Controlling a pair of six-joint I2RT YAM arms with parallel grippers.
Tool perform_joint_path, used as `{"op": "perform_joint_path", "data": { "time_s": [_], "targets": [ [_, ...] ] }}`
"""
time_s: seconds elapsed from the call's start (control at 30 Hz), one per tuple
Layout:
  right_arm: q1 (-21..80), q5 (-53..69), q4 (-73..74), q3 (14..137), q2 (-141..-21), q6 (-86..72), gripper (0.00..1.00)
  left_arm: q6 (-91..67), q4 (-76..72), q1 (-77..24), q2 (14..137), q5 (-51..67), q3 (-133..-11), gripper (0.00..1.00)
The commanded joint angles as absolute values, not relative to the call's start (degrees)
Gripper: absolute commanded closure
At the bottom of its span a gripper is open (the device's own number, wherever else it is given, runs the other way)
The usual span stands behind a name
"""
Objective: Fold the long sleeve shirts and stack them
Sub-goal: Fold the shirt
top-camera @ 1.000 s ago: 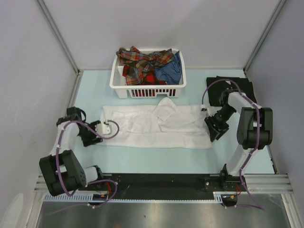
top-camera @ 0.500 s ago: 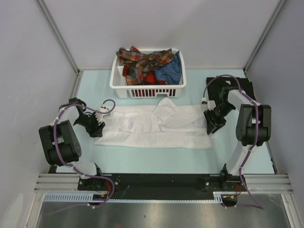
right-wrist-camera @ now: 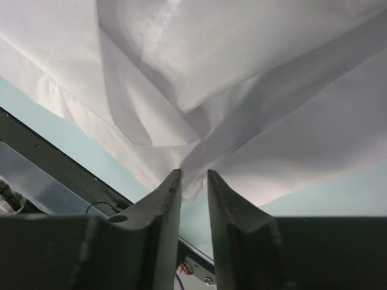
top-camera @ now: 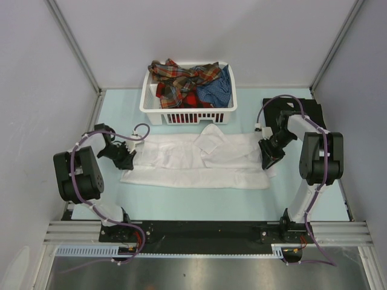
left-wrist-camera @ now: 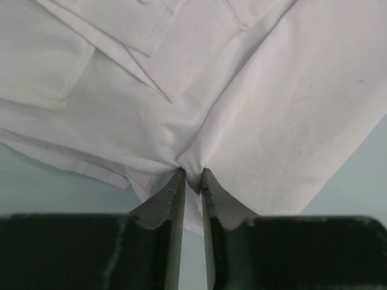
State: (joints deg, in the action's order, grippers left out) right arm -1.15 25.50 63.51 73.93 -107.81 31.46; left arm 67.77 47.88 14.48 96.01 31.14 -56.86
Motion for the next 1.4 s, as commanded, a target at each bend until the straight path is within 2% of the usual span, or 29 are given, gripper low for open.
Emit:
{"op": "perform_joint_path", "data": {
  "time_s": [0.0, 0.07, 0.13, 0.17, 0.23, 0.3, 0.33, 0.4, 0.5, 0.6, 0.73, 0.77, 0.83, 0.97, 1.07, 1.2, 1.37],
  "targets": [
    [-0.53, 26.37, 62.4, 73.92, -107.67, 30.94, 0.79, 67.06, 47.55, 15.11, 94.05, 30.24, -57.48, 0.86],
    [-0.44, 26.28, 62.32, 73.92, -107.67, 30.94, 0.86, 67.06, 48.25, 16.52, 92.73, 29.8, -57.31, 0.88],
    [-0.18, 26.37, 62.14, 73.74, -107.67, 30.85, 0.89, 67.24, 48.6, 18.09, 91.42, 29.27, -57.3, 0.94],
    [-0.18, 26.54, 62.05, 73.65, -107.67, 30.85, 0.94, 67.41, 48.6, 18.54, 91.06, 28.92, -57.04, 0.96],
    [-0.18, 26.54, 61.88, 73.48, -107.84, 30.85, 0.98, 67.94, 49.3, 19.51, 90.09, 28.13, -56.78, 0.96],
    [1.48, 26.46, 61.61, 73.04, -107.93, 30.76, 0.99, 68.64, 49.92, 19.77, 89.74, 27.86, -56.34, 0.84],
    [1.67, 26.46, 61.61, 72.86, -107.76, 30.67, 0.99, 68.82, 50.27, 19.78, 89.13, 28.04, -56.16, 0.81],
    [1.76, 26.46, 61.52, 72.86, -107.49, 30.5, 0.96, 68.99, 50.71, 19.86, 88.68, 28.39, -55.9, 0.65],
    [1.67, 26.02, 61.79, 73.21, -106.09, 30.67, 0.89, 68.29, 50.89, 19.78, 87.54, 29.62, -56.51, 0.48],
    [1.14, 26.19, 61.88, 74.7, -104.16, 31.55, 0.8, 67.94, 51.24, 19.78, 85.96, 31.9, -58.0, 0.43],
    [1.14, 29.61, 60.83, 79.87, -102.83, 30.94, 0.56, 68.73, 51.94, 18.2, 82.1, 35.5, -60.29, 0.32],
    [1.75, 31.53, 60.04, 80.41, -102.4, 30.5, 0.52, 68.73, 51.86, 17.32, 81.13, 36.03, -60.73, 0.23],
    [2.63, 32.78, 55.74, 80.86, -100.99, 28.93, 0.43, 67.68, 50.19, 13.99, 77.79, 37.88, -60.73, 0.19],
    [8.25, 32.69, 47.3, 82.0, -100.11, 26.9, 0.41, 56.74, 43.08, 9.06, 73.22, 41.65, -60.12, 0.08],
    [14.31, 30.6, 34.5, 79.47, -98.18, 27.68, 0.38, 48.63, 35.46, 8.53, 70.85, 44.65, -60.21, 0.02],
    [25.28, 21.74, 30.76, 81.81, -101.94, 33.92, 0.37, 39.49, 28.49, 8.61, 66.81, 43.51, -58.28, 0.01],
    [31.98, 15.83, 27.34, 87.09, -109.5, 34.46, 0.37, 37.71, 26.37, 8.53, 61.09, 42.54, -56.43, 0.0]
  ]
}}
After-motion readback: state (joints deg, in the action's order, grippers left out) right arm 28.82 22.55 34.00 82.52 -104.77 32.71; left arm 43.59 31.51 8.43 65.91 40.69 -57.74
